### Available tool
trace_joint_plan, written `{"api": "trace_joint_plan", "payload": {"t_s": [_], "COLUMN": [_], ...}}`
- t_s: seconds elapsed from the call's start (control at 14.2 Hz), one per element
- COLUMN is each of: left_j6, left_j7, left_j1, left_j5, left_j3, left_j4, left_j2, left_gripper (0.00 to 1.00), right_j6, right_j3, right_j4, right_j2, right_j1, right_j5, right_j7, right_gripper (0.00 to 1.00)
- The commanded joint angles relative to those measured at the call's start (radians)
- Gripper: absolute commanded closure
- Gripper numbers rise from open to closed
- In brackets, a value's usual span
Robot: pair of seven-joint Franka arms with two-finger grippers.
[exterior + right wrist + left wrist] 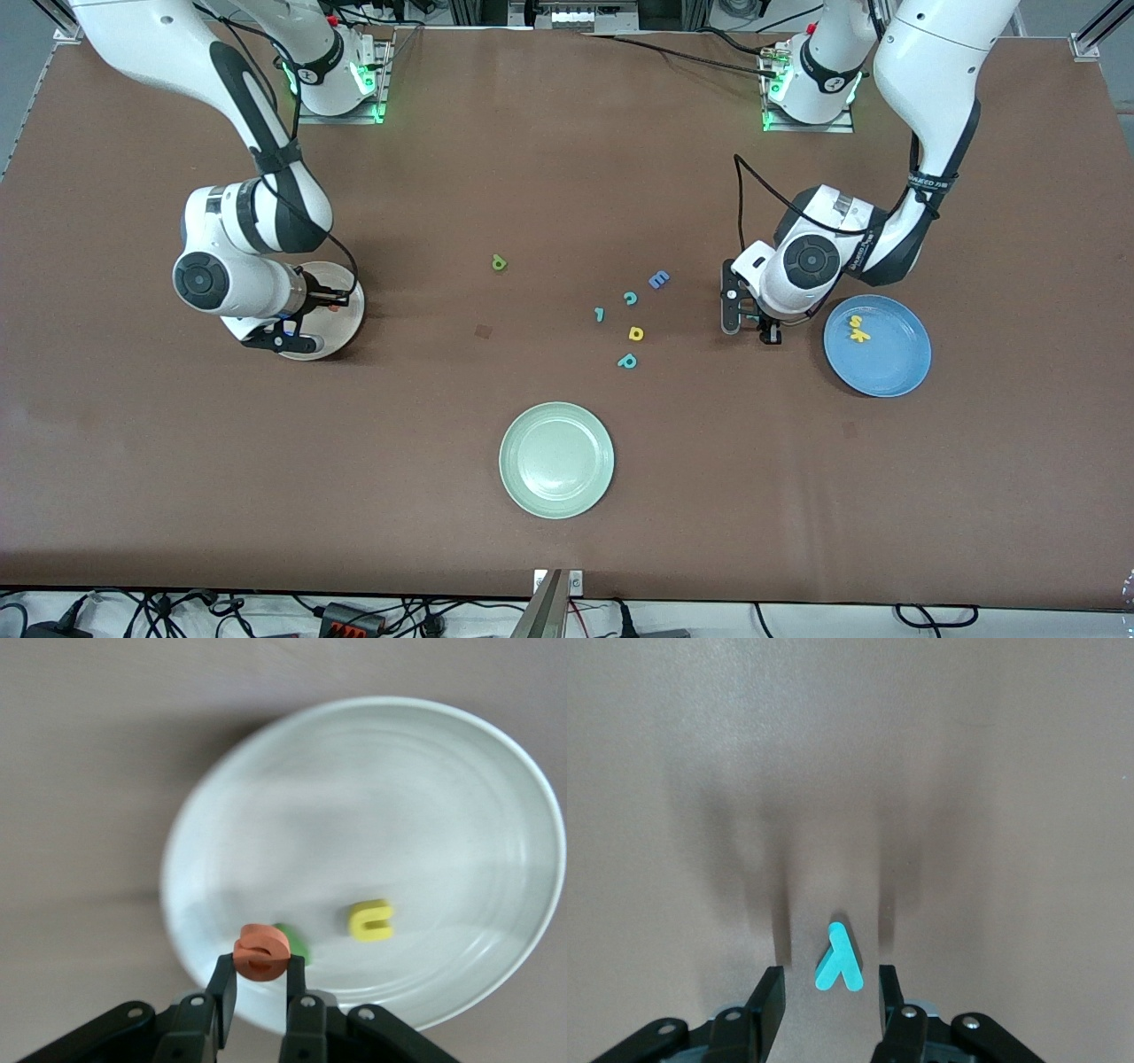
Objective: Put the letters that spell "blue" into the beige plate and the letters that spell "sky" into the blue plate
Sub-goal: 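Drop the orange a onto the beige plate with the right gripper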
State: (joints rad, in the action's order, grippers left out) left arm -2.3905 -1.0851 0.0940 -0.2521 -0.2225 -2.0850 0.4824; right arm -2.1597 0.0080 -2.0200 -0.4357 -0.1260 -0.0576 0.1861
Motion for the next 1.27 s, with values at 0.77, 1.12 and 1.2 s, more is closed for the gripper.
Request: {"api": "trace_joint_plan", "payload": {"t_s": [0.77,1.12,1.2], "left_j6": [-0.153,-0.138,-0.121], "left_j7": [-0.007,-0.009,-0.009], "left_j1": [-0.01,-0.007,-0.007], "left_j5": [-0.032,-0.032,-0.032], "left_j3": [0.002,0.002,0.0], "left_j4": [-0.084,-0.079,-0.078], "left_j2": [0.012,-0.005,-0.014], "left_gripper": [0.92,0.97,0.98], "right_j6": [0.058,-0.098,-0.155], "right_j3": [0.038,0.038,0.036], "right_j4": [0.049,0.017,-0.003], "right_j2": [0.058,0.026,0.023], "right_j1": [-0.125,-0.346,-0.397], "right_j5": [-0.068,-0.143,-0.143], "right_j7": [-0.008,0.109,0.149], "right_gripper": [0.0,0.0,0.0]}}
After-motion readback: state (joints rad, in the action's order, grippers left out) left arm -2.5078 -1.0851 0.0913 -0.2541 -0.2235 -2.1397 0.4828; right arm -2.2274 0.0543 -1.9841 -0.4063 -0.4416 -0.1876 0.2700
